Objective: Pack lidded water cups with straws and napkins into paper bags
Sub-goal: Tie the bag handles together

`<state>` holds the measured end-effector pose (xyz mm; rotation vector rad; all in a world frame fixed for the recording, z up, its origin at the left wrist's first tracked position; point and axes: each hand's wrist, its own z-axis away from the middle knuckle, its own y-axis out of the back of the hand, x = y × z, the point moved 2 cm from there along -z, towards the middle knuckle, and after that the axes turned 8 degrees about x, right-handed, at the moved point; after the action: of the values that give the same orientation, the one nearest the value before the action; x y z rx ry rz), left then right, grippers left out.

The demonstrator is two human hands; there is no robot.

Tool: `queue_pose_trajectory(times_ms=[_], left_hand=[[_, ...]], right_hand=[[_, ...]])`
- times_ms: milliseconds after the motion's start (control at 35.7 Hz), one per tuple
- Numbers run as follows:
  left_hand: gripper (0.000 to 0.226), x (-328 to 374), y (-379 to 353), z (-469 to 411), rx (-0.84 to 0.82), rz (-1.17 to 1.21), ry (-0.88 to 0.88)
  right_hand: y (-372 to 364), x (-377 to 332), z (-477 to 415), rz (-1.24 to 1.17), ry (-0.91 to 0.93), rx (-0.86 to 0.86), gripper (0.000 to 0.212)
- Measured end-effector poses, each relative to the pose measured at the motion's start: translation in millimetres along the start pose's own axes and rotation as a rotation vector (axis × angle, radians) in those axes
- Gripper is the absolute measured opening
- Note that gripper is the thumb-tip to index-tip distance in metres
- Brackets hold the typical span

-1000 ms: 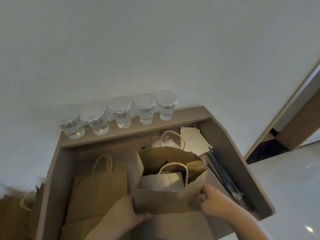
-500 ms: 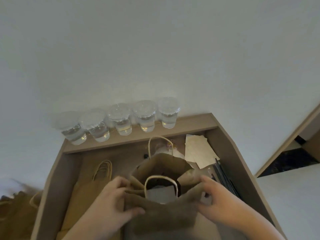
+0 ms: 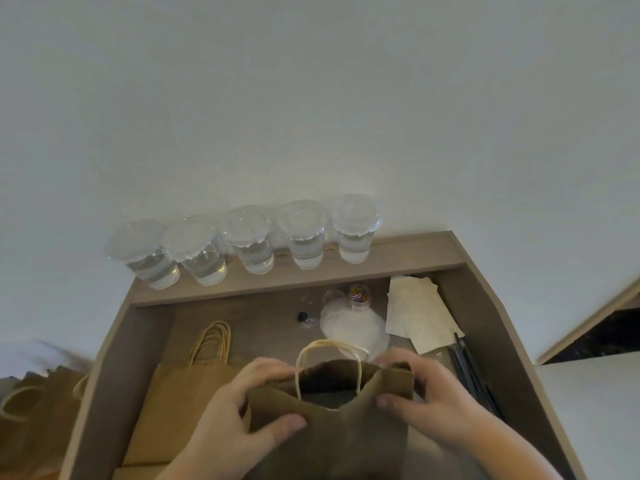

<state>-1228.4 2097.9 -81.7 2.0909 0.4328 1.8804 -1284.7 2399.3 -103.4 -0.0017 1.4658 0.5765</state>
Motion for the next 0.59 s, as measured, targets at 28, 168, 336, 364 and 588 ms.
queue_pose_trajectory(times_ms=[28,168,336,364,588], left_hand=[[0.049,2,0,-2,0.007,-0.002,0.010],[0.020,0,0,-5,0.106,0.032,0.073],[0.032,-3,-4,-6,0.086,0.199,0.226],[0.038,-4,-4,-6,0.093,0.225,0.253],[0.035,-6,-3,-9,0.024,0.225,0.288]], right_hand=[[1,0,-3,-0.018,-0.016,-0.026,0.023],[9,-10,-17,-0.014,-0.016,-0.212,0.027],[21,-8,-37,-0.136,0.007,-0.586,0.040],[24,-3,-43,-0.191,0.008,-0.614,0.055],[5,68,-153,0.096,-0.196,0.057,0.019]])
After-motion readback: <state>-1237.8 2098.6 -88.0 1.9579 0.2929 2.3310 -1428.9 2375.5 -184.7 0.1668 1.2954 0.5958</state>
